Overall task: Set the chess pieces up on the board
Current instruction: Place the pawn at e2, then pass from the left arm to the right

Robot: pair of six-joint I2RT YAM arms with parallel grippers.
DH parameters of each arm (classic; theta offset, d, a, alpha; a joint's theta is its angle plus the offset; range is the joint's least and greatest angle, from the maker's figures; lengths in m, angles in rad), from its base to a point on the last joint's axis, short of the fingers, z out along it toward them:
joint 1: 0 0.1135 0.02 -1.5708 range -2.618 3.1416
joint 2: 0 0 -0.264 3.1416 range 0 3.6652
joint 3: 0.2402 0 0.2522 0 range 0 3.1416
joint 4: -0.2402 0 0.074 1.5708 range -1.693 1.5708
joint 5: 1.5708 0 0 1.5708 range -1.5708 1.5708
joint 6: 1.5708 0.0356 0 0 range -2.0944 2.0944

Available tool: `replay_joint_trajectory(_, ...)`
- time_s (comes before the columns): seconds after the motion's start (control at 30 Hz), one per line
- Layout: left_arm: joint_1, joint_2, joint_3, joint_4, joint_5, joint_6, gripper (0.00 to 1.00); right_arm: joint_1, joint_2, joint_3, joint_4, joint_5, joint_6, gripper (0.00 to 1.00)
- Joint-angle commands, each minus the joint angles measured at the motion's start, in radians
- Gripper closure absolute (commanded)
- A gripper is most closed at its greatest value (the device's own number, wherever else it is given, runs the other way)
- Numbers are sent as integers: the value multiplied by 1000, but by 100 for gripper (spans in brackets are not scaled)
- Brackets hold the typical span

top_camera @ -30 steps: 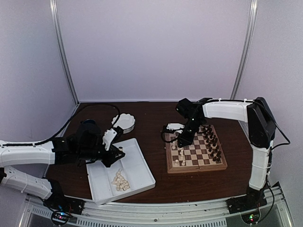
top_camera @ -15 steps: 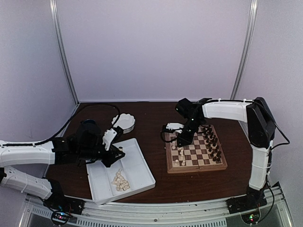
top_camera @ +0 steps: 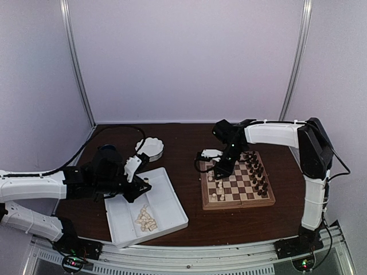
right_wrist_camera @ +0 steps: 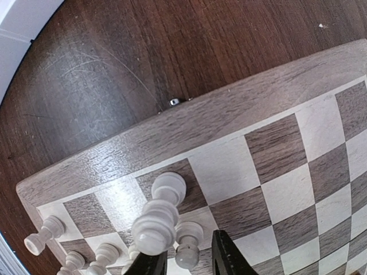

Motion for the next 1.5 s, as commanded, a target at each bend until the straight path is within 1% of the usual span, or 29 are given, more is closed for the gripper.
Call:
replay_joint_trajectory(0.0,8,-7,5,41,2,-7,94,3,-47,12,-22,31,6,66)
replay_joint_trajectory(0.13,8,1,24,34,14,-1,94,1,-122,14,-49,61,-9,61)
replay_joint_trajectory(0.2,8,11,44,29,57,5,94,-7,-165,35,-74,65,-3,59)
replay_joint_trajectory(0.3,8,31,72,30,127,11,94,-17,-227,99,-120,-35,5,58)
replay_joint_trajectory(0.4,10,58,114,29,203,11,94,-4,-269,147,-164,-262,-37,54)
replay_joint_trajectory(0.43,11,71,133,23,234,10,94,12,-282,150,-164,-299,-58,52)
replay_joint_trajectory(0.53,11,123,206,-32,334,23,94,87,-287,173,-195,-314,-163,50)
replay_joint_trajectory(0.6,11,147,245,-73,373,34,94,141,-259,206,-202,-299,-182,50)
replay_joint_trajectory(0.67,11,148,261,-79,375,29,93,163,-223,254,-194,-336,-120,50)
replay_joint_trajectory(0.73,11,137,257,-53,395,19,92,173,-194,287,-185,-432,-67,51)
replay_joint_trajectory(0.8,11,137,258,-26,448,7,92,189,-184,290,-152,-523,-44,51)
replay_joint_trajectory(0.87,11,150,278,-26,487,0,91,199,-180,270,-73,-591,37,51)
replay_joint_trajectory(0.9,11,157,290,-31,484,-6,90,200,-177,262,-27,-616,105,51)
replay_joint_trajectory(1.0,8,145,282,4,452,-20,90,200,-143,266,79,-652,277,53)
replay_joint_trajectory(1.13,8,122,259,37,395,-19,91,201,-84,294,109,-708,427,53)
replay_joint_trajectory(1.23,8,117,257,28,349,-11,91,202,-66,273,172,-747,554,50)
replay_joint_trajectory(1.47,5,109,262,-20,220,6,91,207,-34,264,255,-774,701,46)
